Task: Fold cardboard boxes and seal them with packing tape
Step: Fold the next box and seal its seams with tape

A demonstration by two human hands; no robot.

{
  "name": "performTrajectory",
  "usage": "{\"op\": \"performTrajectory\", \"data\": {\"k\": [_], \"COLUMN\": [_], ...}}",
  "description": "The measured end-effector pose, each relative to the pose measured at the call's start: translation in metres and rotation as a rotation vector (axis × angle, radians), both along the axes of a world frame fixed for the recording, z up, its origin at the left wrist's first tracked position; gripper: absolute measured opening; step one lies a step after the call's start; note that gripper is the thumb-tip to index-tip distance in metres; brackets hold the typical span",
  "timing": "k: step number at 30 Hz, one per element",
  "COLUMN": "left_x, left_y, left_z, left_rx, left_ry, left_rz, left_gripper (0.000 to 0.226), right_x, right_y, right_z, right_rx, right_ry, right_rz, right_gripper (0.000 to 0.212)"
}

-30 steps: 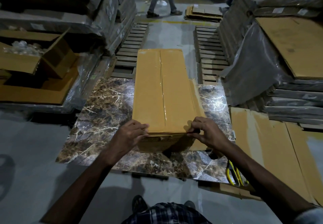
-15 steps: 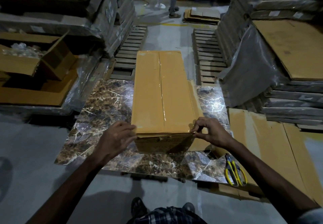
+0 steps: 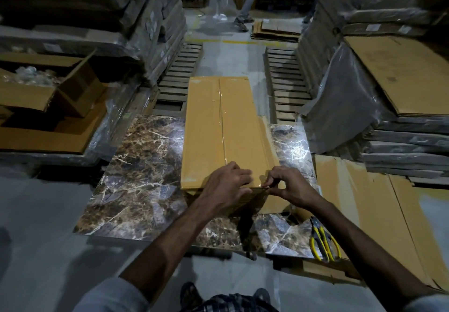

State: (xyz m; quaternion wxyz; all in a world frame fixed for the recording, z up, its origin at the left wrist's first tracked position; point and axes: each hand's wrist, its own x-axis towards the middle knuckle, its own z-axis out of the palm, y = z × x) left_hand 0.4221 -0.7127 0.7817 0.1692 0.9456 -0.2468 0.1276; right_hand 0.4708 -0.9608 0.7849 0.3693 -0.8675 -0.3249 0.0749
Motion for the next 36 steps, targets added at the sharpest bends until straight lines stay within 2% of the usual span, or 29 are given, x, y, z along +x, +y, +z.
{"op": "performTrajectory", "data": {"k": [7,12,16,27,33,36], "left_x": [-0.016,-0.035,-0.038,-0.037,-0.043,-0.042], "left_y": [0.076,0.130,0.156,0.172,0.171,0.169], "left_z": [-0.038,-0.032,-0.030,-0.045,-0.053,-0.048], "left_rx": [-0.216,-0.286,-0.326,-0.409,-0.464,-0.511], "left_ry": [-0.005,-0.009,-0.019,-0.059,0.013,0.040], "left_rz": [-0.102,-0.023,0.028,0.015,0.052,0.103], "left_gripper": [0.037,0.034,0.041,0.042,0.055,0.049], "right_x": [0.005,0.005,0.005,-0.004,-0.020,-0.030], "right_y": [-0.001,0.002,0.006,0.013,0.023,0.035], "right_z": [-0.002,-0.002,-0.001,-0.002,0.011,0.015], "right_rx": [0.003,0.010,-0.013,0.052,0.127,0.124], "right_ry": [0.029,0.033,0.048,0.154,0.254,0.157], "right_rz": [0.003,0.017,0.012,-0.079,-0.167,-0.338], "right_gripper": [0.019,0.021,0.023,0.028,0.023,0.013]}}
